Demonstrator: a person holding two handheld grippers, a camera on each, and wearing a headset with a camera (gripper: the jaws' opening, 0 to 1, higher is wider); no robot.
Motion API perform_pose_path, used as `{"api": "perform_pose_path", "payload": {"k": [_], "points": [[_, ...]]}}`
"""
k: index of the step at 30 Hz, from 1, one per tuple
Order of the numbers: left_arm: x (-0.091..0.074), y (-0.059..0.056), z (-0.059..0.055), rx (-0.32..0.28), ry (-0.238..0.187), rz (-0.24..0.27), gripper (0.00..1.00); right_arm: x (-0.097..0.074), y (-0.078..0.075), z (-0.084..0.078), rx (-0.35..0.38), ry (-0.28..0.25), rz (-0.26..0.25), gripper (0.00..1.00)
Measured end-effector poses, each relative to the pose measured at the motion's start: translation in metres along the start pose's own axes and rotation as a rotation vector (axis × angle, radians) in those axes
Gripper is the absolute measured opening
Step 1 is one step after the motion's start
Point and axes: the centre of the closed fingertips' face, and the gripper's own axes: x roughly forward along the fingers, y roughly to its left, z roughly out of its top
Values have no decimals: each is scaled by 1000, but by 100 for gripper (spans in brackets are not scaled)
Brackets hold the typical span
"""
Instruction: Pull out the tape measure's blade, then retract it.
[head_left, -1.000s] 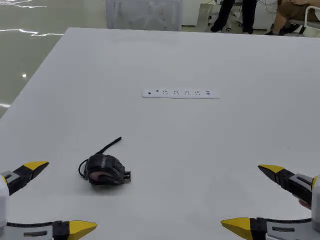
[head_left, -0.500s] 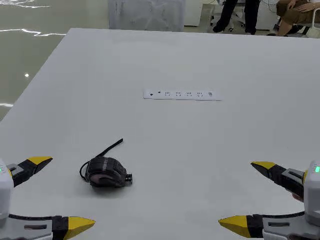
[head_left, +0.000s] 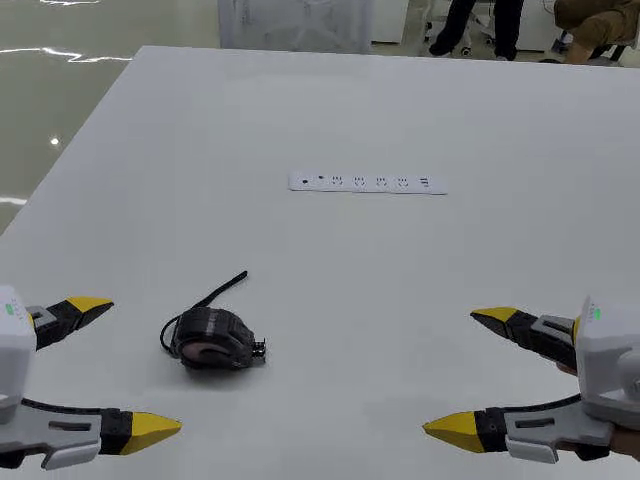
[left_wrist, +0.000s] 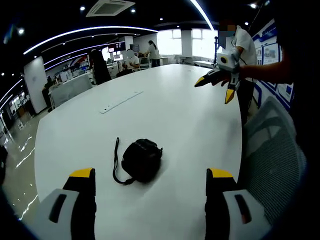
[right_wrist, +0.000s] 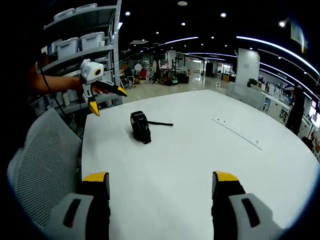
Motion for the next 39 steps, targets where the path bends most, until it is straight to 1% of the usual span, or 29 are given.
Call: {"api": "perform_pose_path", "payload": {"k": [4, 7, 11, 13, 15, 19, 23, 30, 39], "points": [[3, 4, -2, 22, 13, -13, 87, 8, -2, 3, -27, 2, 23, 84], [6, 7, -4, 45, 29, -30, 82, 12, -1, 6, -39, 3, 36, 82], [10, 8, -6, 78, 50, -51, 78, 20, -4, 9, -60, 0, 53, 81], [11, 9, -7, 90, 59, -57, 77, 22, -1, 10, -68, 2, 61, 80], [13, 10, -8, 102, 64, -66, 75, 25, -4, 11, -82, 3, 71, 78], [17, 15, -13, 130, 91, -80, 72, 33, -2, 16, -110, 3, 91, 75], [20, 19, -16, 156, 110, -90, 68, 41, -4, 17, -122, 8, 108, 73], [25, 24, -22, 185, 147, -114, 65, 53, -1, 20, -150, 13, 134, 70], [31, 27, -29, 230, 192, -143, 62, 67, 4, 27, -166, 6, 156, 67]]}}
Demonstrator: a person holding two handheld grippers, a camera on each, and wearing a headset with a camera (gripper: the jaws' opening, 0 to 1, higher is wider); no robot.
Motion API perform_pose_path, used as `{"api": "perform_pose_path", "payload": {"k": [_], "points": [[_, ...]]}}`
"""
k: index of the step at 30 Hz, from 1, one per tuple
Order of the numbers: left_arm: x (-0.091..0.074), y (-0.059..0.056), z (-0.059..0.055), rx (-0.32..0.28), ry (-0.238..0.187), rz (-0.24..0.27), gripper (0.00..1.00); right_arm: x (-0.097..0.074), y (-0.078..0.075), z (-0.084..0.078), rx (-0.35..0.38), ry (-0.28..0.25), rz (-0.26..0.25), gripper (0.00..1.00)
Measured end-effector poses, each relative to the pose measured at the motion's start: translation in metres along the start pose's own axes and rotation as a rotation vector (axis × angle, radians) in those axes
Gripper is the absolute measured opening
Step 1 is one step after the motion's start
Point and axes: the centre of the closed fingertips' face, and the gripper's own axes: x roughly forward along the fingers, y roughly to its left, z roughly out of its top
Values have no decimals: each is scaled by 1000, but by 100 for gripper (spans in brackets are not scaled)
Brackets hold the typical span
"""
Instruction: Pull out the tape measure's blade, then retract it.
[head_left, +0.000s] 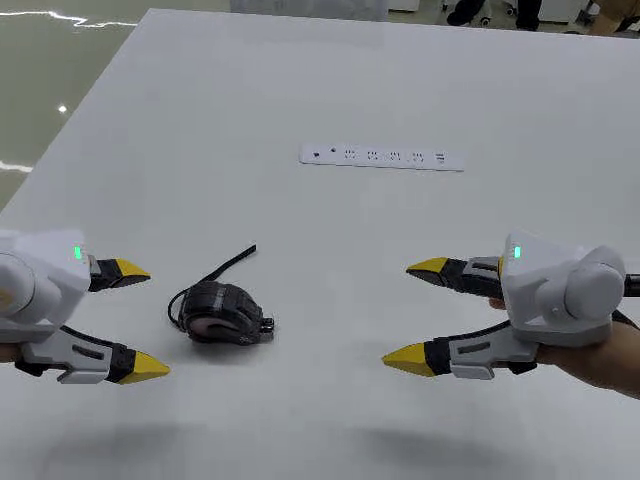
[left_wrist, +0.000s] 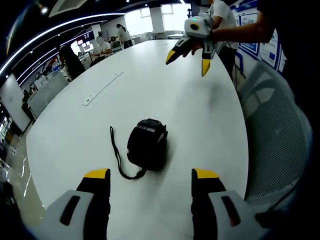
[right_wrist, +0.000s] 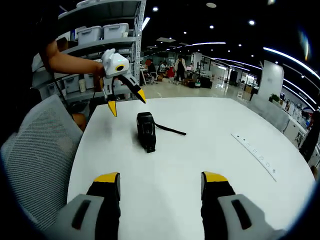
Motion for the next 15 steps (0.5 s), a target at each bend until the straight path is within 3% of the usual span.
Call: {"api": "perform_pose_path", "payload": {"k": [15], "points": [[8, 6, -4, 63, 35, -36, 59, 30, 1, 8, -33, -10, 41, 63]]}}
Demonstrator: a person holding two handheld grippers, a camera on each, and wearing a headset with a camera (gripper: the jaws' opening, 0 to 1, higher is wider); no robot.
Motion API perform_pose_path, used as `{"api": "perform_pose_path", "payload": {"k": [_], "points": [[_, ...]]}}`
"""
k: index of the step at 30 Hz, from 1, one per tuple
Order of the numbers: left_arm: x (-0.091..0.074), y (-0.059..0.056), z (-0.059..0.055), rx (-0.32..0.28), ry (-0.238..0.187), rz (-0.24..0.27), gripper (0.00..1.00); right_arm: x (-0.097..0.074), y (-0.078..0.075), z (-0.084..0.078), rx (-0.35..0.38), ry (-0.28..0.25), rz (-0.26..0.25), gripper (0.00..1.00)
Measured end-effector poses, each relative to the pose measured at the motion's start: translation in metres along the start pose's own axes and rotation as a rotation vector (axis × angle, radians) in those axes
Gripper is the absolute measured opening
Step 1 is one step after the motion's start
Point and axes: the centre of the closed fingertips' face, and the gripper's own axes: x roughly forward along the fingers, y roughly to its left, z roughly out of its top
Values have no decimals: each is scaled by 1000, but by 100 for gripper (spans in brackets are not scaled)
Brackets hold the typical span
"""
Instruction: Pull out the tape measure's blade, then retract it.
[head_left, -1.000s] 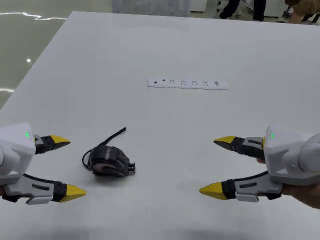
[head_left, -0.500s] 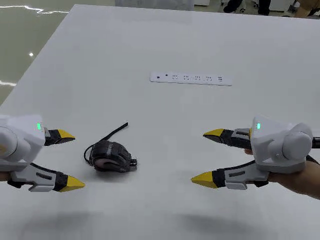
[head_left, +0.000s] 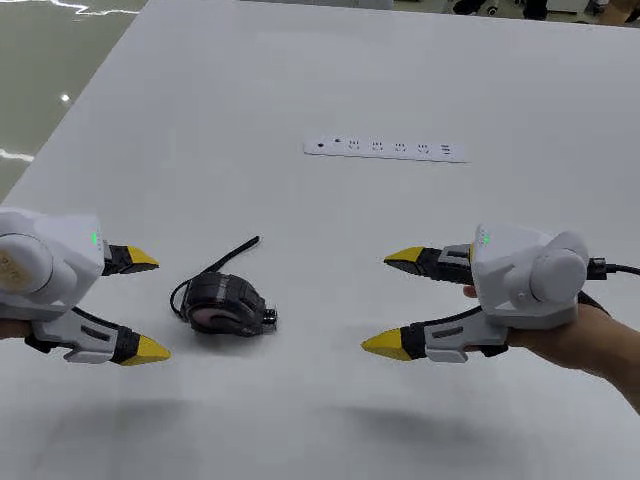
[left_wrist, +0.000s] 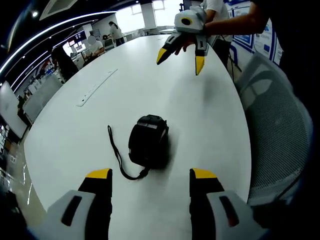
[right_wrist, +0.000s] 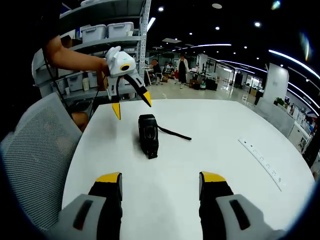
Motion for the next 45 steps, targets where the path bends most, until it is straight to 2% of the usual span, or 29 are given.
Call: {"api": "perform_pose_path", "payload": {"k": [6, 17, 25, 39, 45], "points": [[6, 3, -3, 22, 13, -19, 58, 15, 7, 2, -20, 5, 35, 61], [16, 1, 2, 58, 20, -53, 55, 36, 11, 2, -41, 15, 72, 55], [23, 4, 7, 82, 24, -70, 53, 48, 13, -2, -33, 7, 80, 53], [36, 7, 6, 110, 31, -111, 49, 71, 19, -10, -20, 16, 102, 48], [42, 6, 6, 111, 32, -124, 47, 80, 21, -8, -21, 9, 121, 44]]}}
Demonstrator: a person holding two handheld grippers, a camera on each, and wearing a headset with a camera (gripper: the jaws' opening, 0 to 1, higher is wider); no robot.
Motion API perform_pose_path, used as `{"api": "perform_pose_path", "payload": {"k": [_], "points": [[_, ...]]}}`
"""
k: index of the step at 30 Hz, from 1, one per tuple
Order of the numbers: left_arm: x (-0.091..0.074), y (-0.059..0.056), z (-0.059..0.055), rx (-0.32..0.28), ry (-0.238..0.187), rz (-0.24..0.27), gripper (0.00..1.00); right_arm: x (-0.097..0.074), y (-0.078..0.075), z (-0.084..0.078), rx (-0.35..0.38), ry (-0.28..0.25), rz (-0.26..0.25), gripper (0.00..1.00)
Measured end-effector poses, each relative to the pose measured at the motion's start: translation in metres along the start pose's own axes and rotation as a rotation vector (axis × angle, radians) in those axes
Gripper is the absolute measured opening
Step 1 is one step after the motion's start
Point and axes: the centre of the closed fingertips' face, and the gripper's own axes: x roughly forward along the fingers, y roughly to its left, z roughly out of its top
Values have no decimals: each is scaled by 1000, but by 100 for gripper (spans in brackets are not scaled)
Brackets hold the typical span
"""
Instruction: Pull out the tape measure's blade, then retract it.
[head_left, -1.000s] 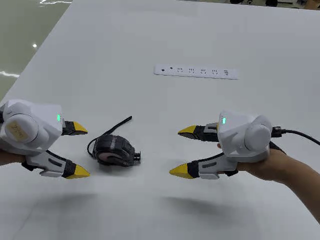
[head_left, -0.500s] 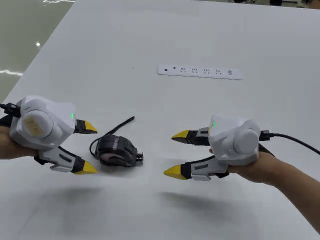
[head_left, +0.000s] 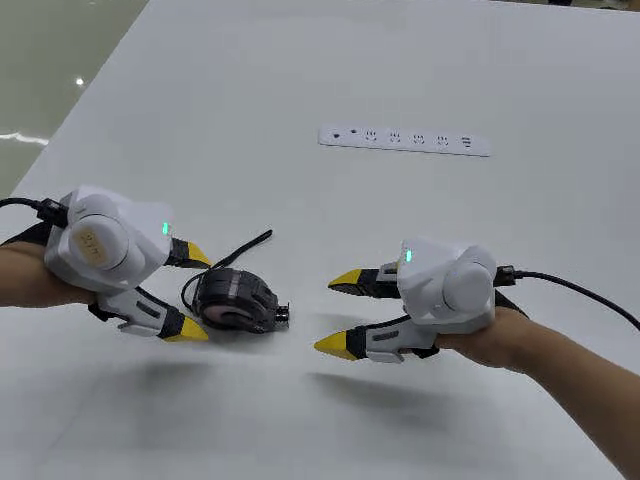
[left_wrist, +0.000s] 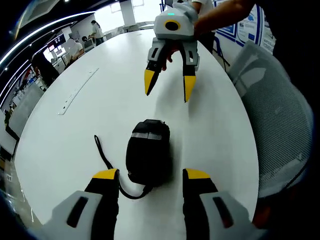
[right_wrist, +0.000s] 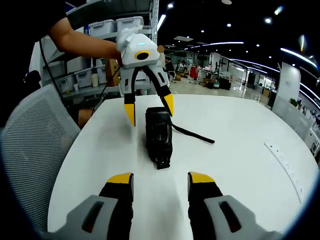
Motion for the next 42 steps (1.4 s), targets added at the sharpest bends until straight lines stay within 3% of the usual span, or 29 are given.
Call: {"api": "perform_pose_path", "payload": {"k": [7, 32, 42], "points": [[4, -1, 8, 10, -4, -15, 45, 8, -1, 5, -8, -10, 12, 40], [16, 4, 5, 11, 10, -51, 28, 42, 0, -3, -27, 23, 52, 27], [17, 4, 5, 9, 20, -53, 28, 53, 4, -5, -67, 43, 78, 25]]}}
